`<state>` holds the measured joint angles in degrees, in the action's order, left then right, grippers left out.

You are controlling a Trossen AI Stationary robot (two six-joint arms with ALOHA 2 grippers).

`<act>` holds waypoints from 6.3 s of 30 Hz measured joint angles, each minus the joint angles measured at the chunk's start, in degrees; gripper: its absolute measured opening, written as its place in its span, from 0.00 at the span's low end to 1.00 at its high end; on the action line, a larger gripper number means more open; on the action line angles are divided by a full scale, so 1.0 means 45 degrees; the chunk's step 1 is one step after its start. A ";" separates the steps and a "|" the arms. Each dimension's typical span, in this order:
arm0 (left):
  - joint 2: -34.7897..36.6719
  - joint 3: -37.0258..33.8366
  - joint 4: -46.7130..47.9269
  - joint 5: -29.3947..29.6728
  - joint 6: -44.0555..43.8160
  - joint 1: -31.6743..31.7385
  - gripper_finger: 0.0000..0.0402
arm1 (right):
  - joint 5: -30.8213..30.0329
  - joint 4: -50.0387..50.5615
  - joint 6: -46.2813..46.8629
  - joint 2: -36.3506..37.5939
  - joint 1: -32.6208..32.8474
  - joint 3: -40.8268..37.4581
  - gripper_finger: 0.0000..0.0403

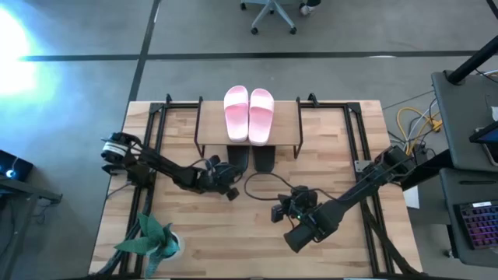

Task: Pick and place slides into the shelf
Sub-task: Adjust the black slide under the shelf, then return to Home Position

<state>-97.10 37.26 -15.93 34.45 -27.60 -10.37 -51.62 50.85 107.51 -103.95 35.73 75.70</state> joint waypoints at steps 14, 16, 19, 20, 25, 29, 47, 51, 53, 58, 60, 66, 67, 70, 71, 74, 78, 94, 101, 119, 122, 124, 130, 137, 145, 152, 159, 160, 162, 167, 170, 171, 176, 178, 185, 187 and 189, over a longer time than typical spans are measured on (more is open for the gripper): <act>0.6388 0.0002 -0.0571 -0.5979 -0.0219 -0.2302 0.02 | 0.4119 -0.7033 -0.9949 0.2005 -0.1933 -0.0870 0.02; 0.7377 -0.0038 -0.0756 -0.5916 0.0096 -0.2204 0.02 | 0.5869 -0.9651 -1.2464 0.2174 -0.2936 -0.1346 0.02; 0.8464 -0.0132 -0.0780 -0.5783 0.0536 -0.1825 0.02 | 0.7401 -1.1455 -1.4284 0.2210 -0.4219 -0.1756 0.02; 0.8750 -0.0229 -0.0721 -0.5778 0.0628 -0.1712 0.02 | 0.7728 -1.1446 -1.4503 0.2262 -0.4571 -0.1838 0.02; 1.0087 -0.0991 -0.0604 -0.5918 0.1176 -0.0984 0.02 | 1.0032 -1.1347 -1.5507 0.2650 -0.6129 -0.2369 0.02; 1.1686 -0.2199 -0.0576 -0.6114 0.0729 -0.0485 0.02 | 1.0960 -1.1164 -1.6166 0.3514 -0.7089 -0.3095 0.02; 1.8724 -0.5887 0.2518 -0.5924 0.0520 0.1433 0.02 | 1.1127 -1.1090 -1.6684 0.9175 -1.0218 -0.8076 0.02; 2.0050 -0.5809 0.4025 -0.5924 0.0510 0.1457 0.02 | 0.9982 -0.9392 -1.6565 1.0131 -1.0701 -0.8750 0.02; 2.0570 -0.5835 0.4418 -0.5922 0.0501 0.1457 0.02 | 0.9133 -0.8678 -1.5540 1.0680 -1.0802 -0.8808 0.02; 2.1231 -0.5823 0.4352 -0.5810 0.0205 0.1457 0.02 | 1.2132 -0.9498 -1.5098 1.1720 -1.0478 -0.9025 0.02; 2.1215 -0.5863 0.4555 -0.5732 0.0209 0.1457 0.02 | 1.3393 -0.9808 -1.5328 1.1982 -1.0227 -0.9040 0.02; 2.0811 -0.5887 0.5098 -0.5644 -0.0563 0.1457 0.02 | 1.2500 -0.7018 -1.5091 1.2874 -1.0207 -0.9047 0.02; 2.0783 -0.5877 0.5009 -0.5647 -0.0732 0.1457 0.02 | 1.2479 -0.6706 -1.4261 1.3016 -1.0190 -0.9044 0.02; 2.0824 -0.5809 0.5001 -0.5647 -0.0782 0.1457 0.02 | 1.2463 -0.6802 -1.2747 1.3234 -0.9994 -0.9189 0.02; 2.0875 -0.5808 0.5019 -0.5646 -0.0722 0.1457 0.02 | 1.2436 -0.6967 -1.2759 1.3261 -0.9835 -0.9221 0.02; 2.1146 -0.5785 0.5026 -0.5642 -0.0428 0.1457 0.02 | 1.2170 -0.8149 -1.3822 1.3357 -0.9043 -0.9294 0.02; 2.1231 -0.5779 0.5039 -0.5637 -0.0458 0.1457 0.02 | 1.0017 -0.9924 -1.4234 1.3521 -0.7841 -0.9869 0.02; 2.1221 -0.5790 0.5005 -0.5045 -0.0446 0.1457 0.02 | 0.8077 -1.5781 -1.4997 1.6077 -0.4605 -1.3867 0.02; 2.1221 -0.5808 0.5000 -0.5095 -0.0445 0.1453 0.02 | 0.8086 -1.5742 -1.6029 1.9004 -0.4605 -1.5136 0.02; 2.1223 -0.6069 0.6078 -0.5737 0.0483 0.1452 0.02 | 0.8575 -1.4959 -1.8042 2.2025 -0.4605 -1.6717 0.02; 2.1226 -0.6245 0.6035 -0.5735 0.0559 0.1452 0.02 | 0.8896 -1.4854 -1.8777 2.1996 -0.4609 -1.6712 0.02; 2.1226 -0.6411 0.6033 -0.5728 0.0554 0.1453 0.02 | 0.9135 -1.4583 -1.8924 2.1976 -0.4605 -1.6712 0.02; 2.1226 -0.6728 0.5971 -0.5636 0.0555 0.1452 0.02 | 0.9198 -1.4032 -1.9475 2.1986 -0.4605 -1.6712 0.02; 2.1231 -0.6913 0.5934 -0.5130 0.0986 0.1452 0.02 | 0.9678 -1.4067 -2.0481 2.2544 -0.4609 -1.6709 0.02; 2.1241 -0.7630 0.4438 -0.4774 0.1033 0.1457 0.02 | 1.0242 -1.3506 -2.0262 2.3094 -0.4609 -1.6703 0.02; 2.1153 -0.7849 0.3713 -0.3697 0.1889 0.1462 0.02 | 1.0229 -1.3446 -2.0232 2.3094 -0.4609 -1.6703 0.02; 2.1116 -0.7849 0.3756 -0.3627 0.2199 0.1472 0.02 | 1.0131 -1.2869 -2.0291 2.3090 -0.4609 -1.6703 0.02; 2.1098 -0.7849 0.3761 -0.3626 0.2225 0.1472 0.02 | 1.0127 -1.2837 -2.0286 2.3094 -0.4609 -1.6703 0.02; 2.1075 -0.7849 0.3765 -0.3585 0.2230 0.1472 0.02 | 1.0132 -1.2739 -2.0324 2.3097 -0.4609 -1.6703 0.02; 2.1111 -0.7849 0.3769 -0.3539 0.2233 0.1472 0.02 | 1.0141 -1.2634 -2.0561 2.3094 -0.4609 -1.6703 0.02; 2.1100 -0.7858 0.3657 -0.3445 0.2220 0.1472 0.02 | 1.0176 -1.2612 -2.0783 2.3094 -0.4609 -1.6703 0.02; 2.1095 -0.7864 0.3622 -0.3344 0.2229 0.1472 0.02 | 1.0178 -1.2616 -2.0868 2.3096 -0.4609 -1.6703 0.02; 2.1075 -0.7885 0.3434 -0.2825 0.2230 0.1472 0.02 | 1.0127 -1.2642 -2.0879 2.3084 -0.4609 -1.6703 0.02; 2.1085 -0.7888 0.3420 -0.2831 0.2230 0.1472 0.02 | 1.0127 -1.2657 -2.0768 2.3079 -0.4609 -1.6703 0.02; 2.1082 -0.7888 0.3386 -0.2854 0.2230 0.1472 0.02 | 1.0127 -1.2662 -2.0121 2.3060 -0.4609 -1.6703 0.02; 2.1085 -0.7888 0.3381 -0.2859 0.2230 0.1472 0.02 | 1.0127 -1.2658 -2.0134 2.3060 -0.4609 -1.6703 0.02; 2.1070 -0.7888 0.3373 -0.2859 0.2230 0.1472 0.02 | 1.0127 -1.2662 -2.0135 2.3064 -0.4609 -1.6703 0.02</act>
<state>-2.28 1.76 -0.75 21.58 -17.56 -3.75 -6.04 -6.13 16.91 -0.16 14.98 0.54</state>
